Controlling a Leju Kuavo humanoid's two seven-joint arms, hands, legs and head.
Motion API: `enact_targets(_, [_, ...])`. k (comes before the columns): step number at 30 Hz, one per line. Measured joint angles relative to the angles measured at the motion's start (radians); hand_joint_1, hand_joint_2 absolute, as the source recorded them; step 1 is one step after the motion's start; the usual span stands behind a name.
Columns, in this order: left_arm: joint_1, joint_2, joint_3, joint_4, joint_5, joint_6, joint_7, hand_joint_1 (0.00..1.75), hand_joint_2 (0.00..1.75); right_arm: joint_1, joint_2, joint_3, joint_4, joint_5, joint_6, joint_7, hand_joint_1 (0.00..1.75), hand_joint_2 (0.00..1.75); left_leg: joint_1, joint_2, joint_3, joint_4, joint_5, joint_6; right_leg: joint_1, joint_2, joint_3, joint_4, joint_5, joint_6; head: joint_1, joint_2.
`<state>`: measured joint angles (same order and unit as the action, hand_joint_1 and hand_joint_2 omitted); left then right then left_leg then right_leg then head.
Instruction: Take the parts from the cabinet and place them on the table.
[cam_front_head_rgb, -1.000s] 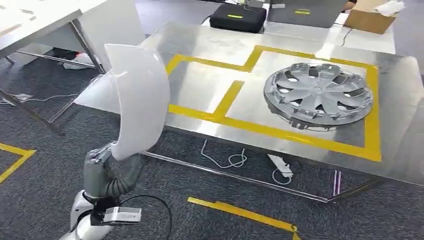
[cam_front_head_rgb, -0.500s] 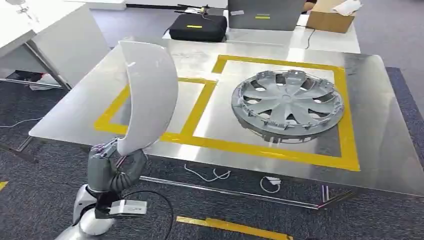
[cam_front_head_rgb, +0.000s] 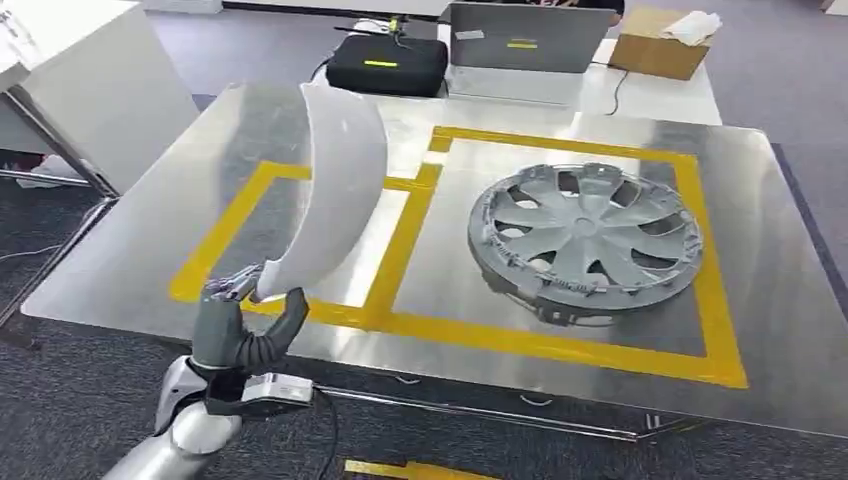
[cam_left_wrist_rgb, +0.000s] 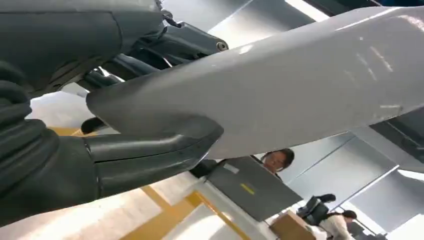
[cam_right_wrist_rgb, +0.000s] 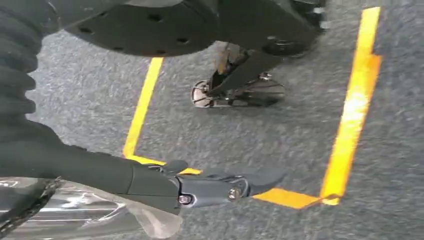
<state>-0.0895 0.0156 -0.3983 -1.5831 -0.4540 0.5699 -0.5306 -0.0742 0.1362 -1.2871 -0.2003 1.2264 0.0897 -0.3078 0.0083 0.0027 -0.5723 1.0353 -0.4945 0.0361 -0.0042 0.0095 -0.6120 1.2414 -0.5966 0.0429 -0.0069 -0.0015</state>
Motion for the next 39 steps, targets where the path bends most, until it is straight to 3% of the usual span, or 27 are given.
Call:
enact_targets(2, [0.001,-0.001,0.000,0.008,0.000,0.000,0.000,1.75,1.75,0.006,0.000,0.001,0.001,0.001,0.000,0.000,0.00,1.75,0.000,-0.001,0.024,0.000,-0.023,0.001,-0.001,-0.001,-0.076,0.046,-0.078,0.002,0.001,0.000])
enact_targets(3, [0.001,-0.001,0.000,0.012,0.000,0.000,0.000,1.75,1.75,0.008,0.000,0.001,0.001,0.003,0.000,0.000,0.00,1.75,0.000,-0.002,0.040,0.000,-0.037,0.001,-0.002,-0.001,-0.097,0.034,-0.093,0.001,0.002,0.000])
enact_targets(4, [0.001,-0.001,0.000,0.015,0.000,0.000,0.001,1.75,1.75,0.009,0.000,0.002,0.001,0.003,0.000,0.000,0.00,1.75,0.000,-0.002,0.060,0.000,-0.051,-0.002,-0.004,-0.001,-0.102,-0.006,-0.079,0.004,0.002,0.000])
enact_targets(5, [0.000,-0.001,0.000,0.019,0.000,0.000,0.001,1.75,1.75,0.009,0.000,0.002,0.001,0.003,0.000,0.000,0.00,1.75,0.000,-0.002,0.080,0.000,-0.067,-0.005,-0.007,-0.002,-0.095,-0.071,-0.031,0.006,0.002,0.000])
enact_targets(6, [-0.001,-0.002,0.000,0.023,-0.003,0.000,0.001,1.75,1.75,0.009,0.000,0.003,0.001,0.003,0.000,0.000,0.00,1.75,0.000,-0.001,0.099,0.000,-0.081,-0.009,-0.009,-0.007,-0.084,-0.149,0.060,0.007,0.002,0.000])
enact_targets(7, [-0.004,-0.002,0.000,0.031,-0.006,-0.002,0.004,1.75,1.75,0.013,0.000,0.004,0.002,0.003,0.000,0.001,0.00,1.75,-0.001,0.000,0.108,0.001,-0.093,-0.014,-0.008,-0.016,-0.081,-0.165,0.176,0.001,0.001,0.000])
enact_targets(8, [-0.006,-0.002,-0.001,0.039,-0.010,-0.006,0.011,1.75,1.75,0.009,0.000,0.006,0.002,0.004,0.000,0.003,0.00,1.75,-0.002,-0.002,0.118,0.004,-0.103,-0.021,0.000,-0.018,-0.080,-0.168,0.144,-0.009,0.002,0.000])
enact_targets(9, [-0.013,-0.001,-0.001,0.042,-0.019,-0.010,0.021,1.75,1.75,0.009,0.000,0.008,0.002,0.006,0.000,0.004,0.00,1.75,-0.002,-0.002,0.113,0.005,-0.109,-0.029,0.003,-0.015,-0.063,-0.163,0.154,-0.025,-0.001,0.000])
enact_targets(10, [-0.022,-0.003,-0.002,0.047,-0.033,-0.016,0.042,1.75,1.75,0.008,0.000,0.009,0.002,0.010,0.000,0.006,0.00,1.75,0.001,-0.001,0.123,0.004,-0.109,-0.033,0.005,-0.012,-0.062,-0.164,0.144,-0.033,0.002,0.000])
enact_targets(12, [-0.063,-0.003,-0.005,0.080,-0.083,-0.026,0.097,1.75,1.75,0.004,0.000,0.014,0.002,0.017,0.001,0.009,0.00,1.75,0.001,-0.001,0.095,0.042,-0.084,-0.046,-0.003,-0.013,-0.050,-0.176,0.144,-0.044,0.001,0.000])
enact_targets(13, [-0.084,-0.003,-0.007,0.107,-0.113,-0.026,0.127,1.75,1.75,0.002,0.000,0.018,0.002,0.022,0.003,0.010,0.00,1.75,0.001,-0.001,0.064,0.097,-0.060,-0.050,-0.004,-0.012,-0.042,-0.184,0.142,-0.046,0.000,0.000])
enact_targets(14, [-0.106,-0.003,-0.008,0.141,-0.142,-0.024,0.153,1.75,1.75,-0.001,0.000,0.020,0.002,0.027,0.003,0.011,0.00,1.75,0.002,-0.001,0.022,0.161,-0.059,-0.053,-0.004,-0.012,-0.034,-0.191,0.140,-0.050,-0.001,0.000])
enact_targets(16, [-0.157,-0.004,-0.008,0.226,-0.207,-0.021,0.205,1.75,1.75,-0.003,0.000,0.026,0.002,0.034,0.007,0.014,0.00,1.75,0.001,-0.001,-0.064,0.264,-0.127,-0.055,-0.004,-0.010,-0.021,-0.194,0.130,-0.055,0.000,0.000])
enact_targets(17, [-0.186,-0.005,-0.010,0.279,-0.255,-0.017,0.240,1.75,1.75,-0.004,0.000,0.029,0.002,0.038,0.010,0.016,0.00,1.75,0.001,-0.001,-0.093,0.284,-0.165,-0.055,-0.003,-0.008,-0.014,-0.194,0.124,-0.057,0.000,0.000])
enact_targets(18, [-0.219,-0.007,-0.012,0.329,-0.314,-0.011,0.284,1.75,1.75,-0.005,0.000,0.034,0.002,0.043,0.013,0.018,0.00,1.75,0.001,-0.001,-0.109,0.276,-0.173,-0.053,-0.002,-0.006,-0.006,-0.194,0.118,-0.058,0.000,0.000])
enact_targets(19, [-0.252,-0.010,-0.014,0.381,-0.383,-0.006,0.337,1.75,1.75,-0.006,0.000,0.039,0.002,0.047,0.015,0.019,0.00,1.75,0.001,-0.001,-0.109,0.245,-0.149,-0.049,0.001,-0.003,0.003,-0.194,0.112,-0.058,0.000,0.000])
enact_targets(20, [-0.286,-0.013,-0.017,0.431,-0.448,-0.004,0.390,1.75,1.75,-0.008,0.000,0.043,0.002,0.049,0.016,0.020,0.00,1.75,-0.002,-0.001,-0.098,0.188,-0.093,-0.042,0.003,-0.001,0.011,-0.194,0.108,-0.059,0.000,0.000])
enact_targets(22, [-0.355,-0.014,-0.022,0.540,-0.553,-0.008,0.480,1.75,1.75,-0.011,0.006,0.049,0.005,0.051,0.019,0.026,0.00,1.75,-0.017,-0.002,-0.068,0.037,0.054,-0.011,0.003,0.002,0.019,-0.197,0.102,-0.058,0.001,0.000])
enact_targets(23, [-0.388,-0.014,-0.025,0.595,-0.583,-0.011,0.504,1.75,1.75,-0.014,0.008,0.051,0.006,0.053,0.019,0.030,0.00,1.75,-0.023,-0.003,-0.071,0.024,0.028,-0.009,0.009,0.006,0.018,-0.193,0.100,-0.054,0.000,0.000])
enact_targets(24, [-0.414,-0.017,-0.028,0.640,-0.603,-0.015,0.519,1.75,1.75,-0.014,0.010,0.052,0.006,0.053,0.018,0.032,0.00,1.75,-0.023,-0.005,-0.068,0.020,0.028,-0.011,0.008,0.006,0.013,-0.194,0.098,-0.049,0.001,0.000])
enact_targets(25, [-0.433,-0.021,-0.029,0.683,-0.624,-0.018,0.534,1.75,1.75,-0.013,0.010,0.054,0.006,0.053,0.018,0.036,0.00,1.75,-0.024,-0.005,-0.068,0.015,0.046,-0.011,0.006,0.006,0.015,-0.196,0.096,-0.045,0.000,0.000])
enact_targets(27, [-0.475,-0.021,-0.031,0.767,-0.660,-0.022,0.572,1.75,1.75,-0.010,0.010,0.059,0.006,0.056,0.018,0.040,0.00,1.75,-0.022,-0.005,-0.062,0.006,0.056,-0.032,0.008,0.006,0.020,-0.201,0.096,-0.053,0.001,0.000])
enact_targets(33, [-0.507,-0.014,-0.021,0.910,-0.686,-0.011,0.592,1.75,1.75,-0.010,0.010,0.067,0.006,0.058,0.017,0.049,0.00,1.75,-0.022,-0.006,-0.062,0.004,0.052,-0.021,0.008,0.005,0.029,-0.216,0.094,-0.047,0.000,0.000])
enact_targets(39, [-0.513,0.015,0.030,0.955,-0.686,0.005,0.577,1.75,1.75,-0.009,0.010,0.068,0.006,0.058,0.014,0.048,0.00,1.75,-0.022,-0.006,-0.061,0.004,0.048,-0.017,0.008,0.005,0.031,-0.219,0.092,-0.042,0.000,0.000])
